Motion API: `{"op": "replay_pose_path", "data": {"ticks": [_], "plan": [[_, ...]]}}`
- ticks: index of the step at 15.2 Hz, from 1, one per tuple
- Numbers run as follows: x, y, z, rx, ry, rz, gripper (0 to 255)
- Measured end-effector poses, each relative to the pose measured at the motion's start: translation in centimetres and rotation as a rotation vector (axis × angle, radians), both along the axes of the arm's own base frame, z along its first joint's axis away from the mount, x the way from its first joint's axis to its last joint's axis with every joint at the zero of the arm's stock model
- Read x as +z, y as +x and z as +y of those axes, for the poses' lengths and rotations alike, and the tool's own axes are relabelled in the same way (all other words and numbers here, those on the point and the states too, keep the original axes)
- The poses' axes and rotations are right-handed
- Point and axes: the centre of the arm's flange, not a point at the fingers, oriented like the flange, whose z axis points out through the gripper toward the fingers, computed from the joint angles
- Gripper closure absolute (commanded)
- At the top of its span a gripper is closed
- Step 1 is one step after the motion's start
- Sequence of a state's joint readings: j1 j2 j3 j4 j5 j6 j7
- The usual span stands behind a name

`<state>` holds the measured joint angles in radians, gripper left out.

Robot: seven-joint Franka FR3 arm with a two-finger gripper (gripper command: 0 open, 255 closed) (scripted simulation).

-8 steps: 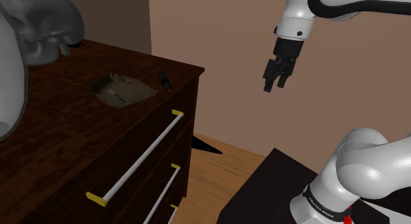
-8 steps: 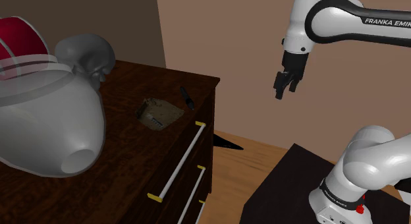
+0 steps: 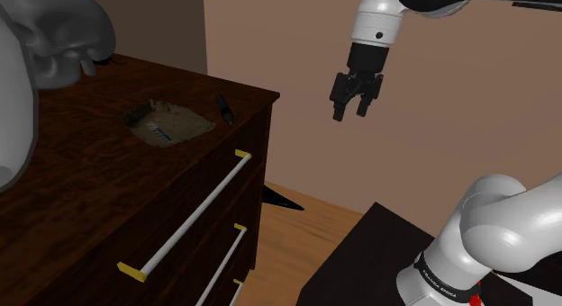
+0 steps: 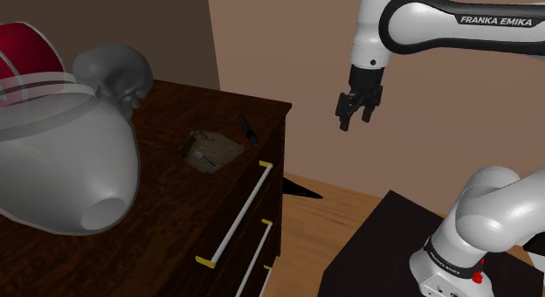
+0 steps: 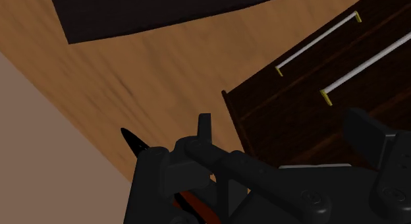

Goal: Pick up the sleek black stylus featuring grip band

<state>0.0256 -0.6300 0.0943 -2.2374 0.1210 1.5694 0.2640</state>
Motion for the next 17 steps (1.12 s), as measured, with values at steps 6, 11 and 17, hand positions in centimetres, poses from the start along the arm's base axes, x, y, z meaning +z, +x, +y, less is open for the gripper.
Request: {"op": "replay_pose_path", "data": {"ticks": [6, 11, 17], "plan": [[1.3, 4.1, 6.4, -0.066, 0.008, -0.006, 0], [2.0, 8.5, 11.7, -0.121, 0.014, -0.012, 0], [3.5, 13.2, 16.9, -0.187, 0.020, -0.018, 0]]}}
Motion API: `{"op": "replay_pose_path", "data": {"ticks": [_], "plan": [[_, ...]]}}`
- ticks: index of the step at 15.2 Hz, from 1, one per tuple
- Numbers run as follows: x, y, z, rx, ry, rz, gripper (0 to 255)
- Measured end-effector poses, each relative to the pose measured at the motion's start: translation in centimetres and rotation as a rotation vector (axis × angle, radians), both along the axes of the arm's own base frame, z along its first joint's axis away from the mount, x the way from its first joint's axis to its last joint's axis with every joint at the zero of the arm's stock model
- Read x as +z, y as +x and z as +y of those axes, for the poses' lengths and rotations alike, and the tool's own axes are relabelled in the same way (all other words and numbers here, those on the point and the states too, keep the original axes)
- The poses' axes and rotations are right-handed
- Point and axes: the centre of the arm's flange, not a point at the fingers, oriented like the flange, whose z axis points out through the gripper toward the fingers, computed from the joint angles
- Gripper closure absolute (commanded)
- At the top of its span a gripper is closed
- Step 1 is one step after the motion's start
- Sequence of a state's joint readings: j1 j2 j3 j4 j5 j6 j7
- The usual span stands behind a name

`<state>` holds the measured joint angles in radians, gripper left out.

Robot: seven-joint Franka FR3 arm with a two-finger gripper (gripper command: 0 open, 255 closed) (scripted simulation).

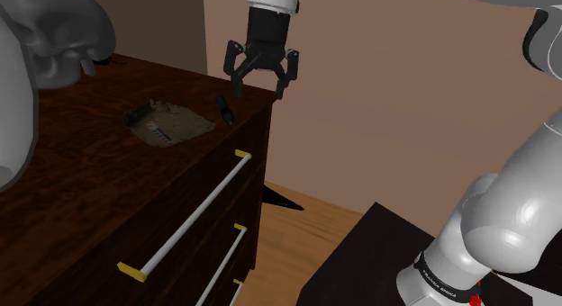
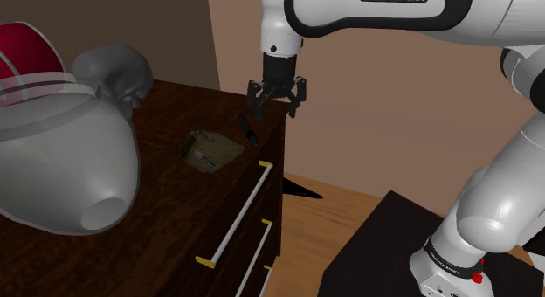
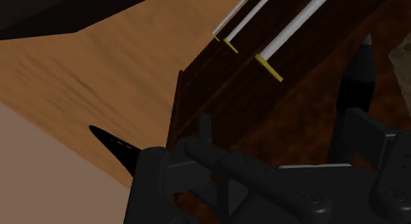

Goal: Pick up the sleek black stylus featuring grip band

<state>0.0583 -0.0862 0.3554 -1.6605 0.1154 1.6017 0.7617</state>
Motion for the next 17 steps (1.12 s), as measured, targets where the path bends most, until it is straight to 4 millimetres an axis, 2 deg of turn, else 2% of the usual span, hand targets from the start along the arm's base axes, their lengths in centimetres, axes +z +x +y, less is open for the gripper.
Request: {"op": "replay_pose_path", "data": {"ticks": [5, 13, 14, 17], "plan": [[1.1, 4.7, 4.5, -0.054, 0.007, -0.005, 0], [-2.4, 5.5, 5.1, -0.067, 0.008, -0.006, 0], [-2.6, 5.5, 5.1, -0.067, 0.008, -0.006, 255], [-2.7, 5.5, 5.1, -0.067, 0.009, -0.008, 255]]}}
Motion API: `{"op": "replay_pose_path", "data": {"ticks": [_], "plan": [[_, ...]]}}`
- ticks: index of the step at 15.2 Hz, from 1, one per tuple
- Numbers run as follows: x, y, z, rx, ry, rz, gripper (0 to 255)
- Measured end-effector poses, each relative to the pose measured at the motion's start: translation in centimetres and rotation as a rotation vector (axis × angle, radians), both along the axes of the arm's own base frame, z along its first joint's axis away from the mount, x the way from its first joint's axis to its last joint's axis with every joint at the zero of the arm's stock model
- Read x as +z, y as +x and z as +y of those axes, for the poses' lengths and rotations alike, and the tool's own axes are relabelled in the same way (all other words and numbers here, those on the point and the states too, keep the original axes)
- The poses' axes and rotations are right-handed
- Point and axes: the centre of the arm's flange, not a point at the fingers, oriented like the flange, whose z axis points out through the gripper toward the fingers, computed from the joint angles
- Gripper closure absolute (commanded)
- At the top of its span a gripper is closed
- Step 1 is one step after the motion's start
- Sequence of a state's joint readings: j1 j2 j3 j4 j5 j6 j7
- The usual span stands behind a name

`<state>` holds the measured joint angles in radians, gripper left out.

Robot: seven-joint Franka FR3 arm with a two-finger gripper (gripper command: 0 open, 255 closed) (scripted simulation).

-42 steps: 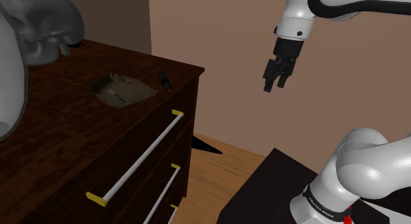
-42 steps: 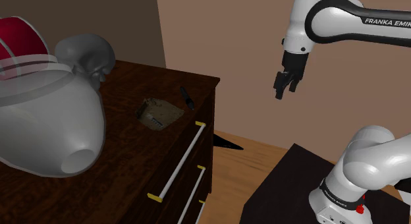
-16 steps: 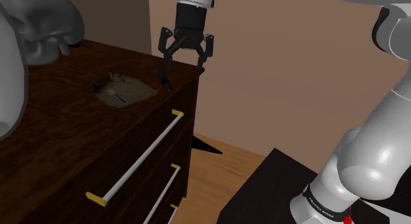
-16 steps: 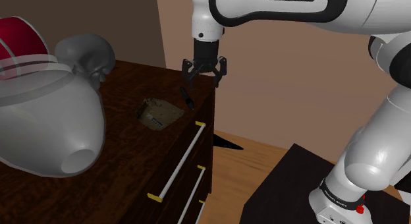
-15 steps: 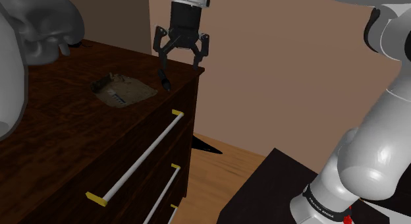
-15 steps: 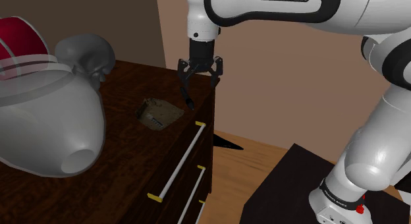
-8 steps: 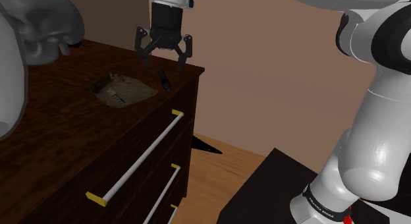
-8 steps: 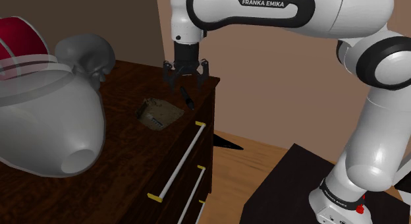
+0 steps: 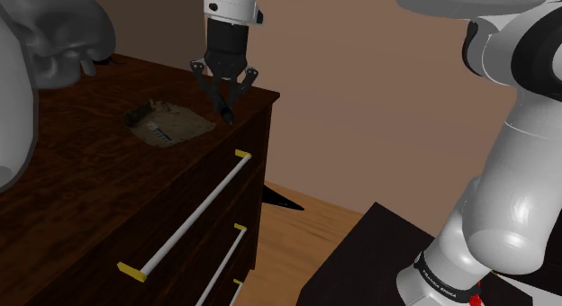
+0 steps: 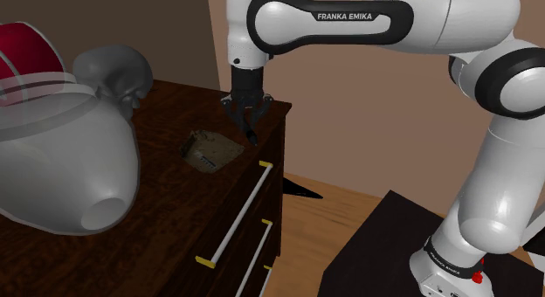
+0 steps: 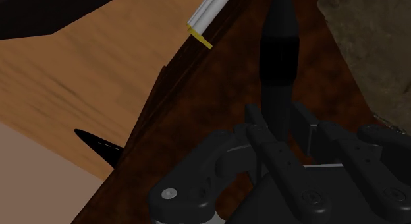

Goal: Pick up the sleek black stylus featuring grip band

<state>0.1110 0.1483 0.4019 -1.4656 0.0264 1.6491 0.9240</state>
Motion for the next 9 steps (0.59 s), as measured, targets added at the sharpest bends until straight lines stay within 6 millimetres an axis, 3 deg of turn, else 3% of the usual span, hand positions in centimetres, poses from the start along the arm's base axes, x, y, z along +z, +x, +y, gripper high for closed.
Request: {"op": "replay_pose_path", "data": {"ticks": [9], "plan": [[0.52, 0.06, 0.00, 0.000, 0.000, 0.001, 255]]}}
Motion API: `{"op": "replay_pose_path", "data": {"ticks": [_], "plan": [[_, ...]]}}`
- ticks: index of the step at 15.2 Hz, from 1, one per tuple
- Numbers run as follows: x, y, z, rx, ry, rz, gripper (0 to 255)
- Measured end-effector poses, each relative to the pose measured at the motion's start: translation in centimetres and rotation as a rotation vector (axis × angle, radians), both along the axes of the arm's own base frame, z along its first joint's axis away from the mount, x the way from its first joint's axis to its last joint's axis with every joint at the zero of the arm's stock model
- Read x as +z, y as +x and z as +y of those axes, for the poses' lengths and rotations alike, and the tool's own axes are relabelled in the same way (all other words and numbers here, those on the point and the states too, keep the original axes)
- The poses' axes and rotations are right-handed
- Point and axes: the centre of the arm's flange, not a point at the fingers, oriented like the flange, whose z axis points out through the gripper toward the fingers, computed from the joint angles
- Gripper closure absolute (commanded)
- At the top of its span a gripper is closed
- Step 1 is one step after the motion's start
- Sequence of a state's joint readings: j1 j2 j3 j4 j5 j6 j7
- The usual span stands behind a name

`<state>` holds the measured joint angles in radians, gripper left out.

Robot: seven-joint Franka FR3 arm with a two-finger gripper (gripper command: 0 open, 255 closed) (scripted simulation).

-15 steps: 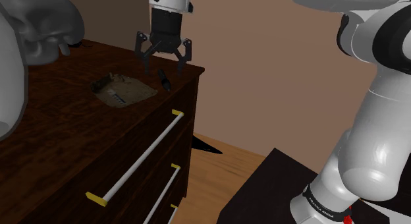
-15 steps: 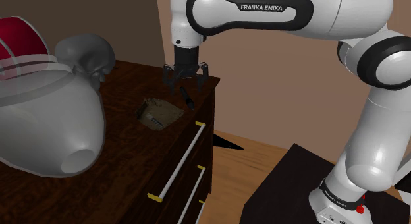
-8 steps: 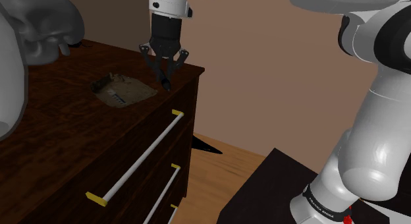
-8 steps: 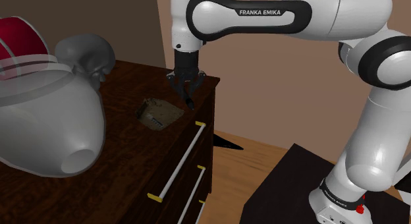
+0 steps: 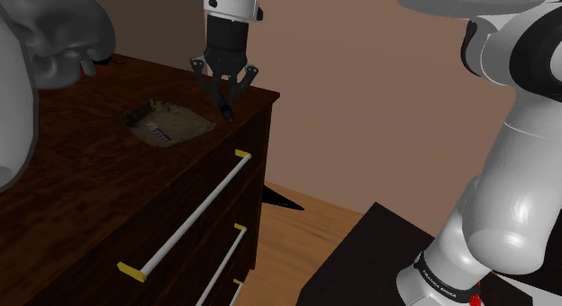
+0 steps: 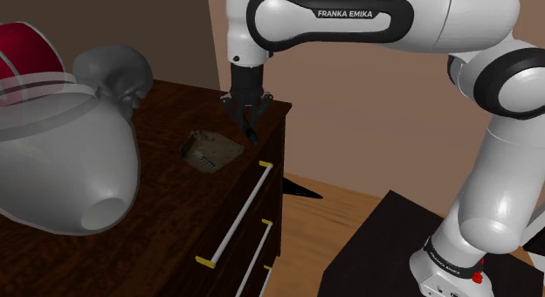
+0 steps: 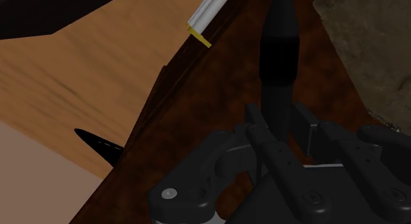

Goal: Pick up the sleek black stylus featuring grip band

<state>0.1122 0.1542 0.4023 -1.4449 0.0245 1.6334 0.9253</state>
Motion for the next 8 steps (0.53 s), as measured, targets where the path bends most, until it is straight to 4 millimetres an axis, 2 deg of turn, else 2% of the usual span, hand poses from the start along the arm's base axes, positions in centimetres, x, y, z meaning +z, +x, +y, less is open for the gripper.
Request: {"op": "replay_pose_path", "data": {"ticks": [8], "plan": [[4.2, 0.0, -0.1, 0.000, 0.000, 0.000, 255]]}}
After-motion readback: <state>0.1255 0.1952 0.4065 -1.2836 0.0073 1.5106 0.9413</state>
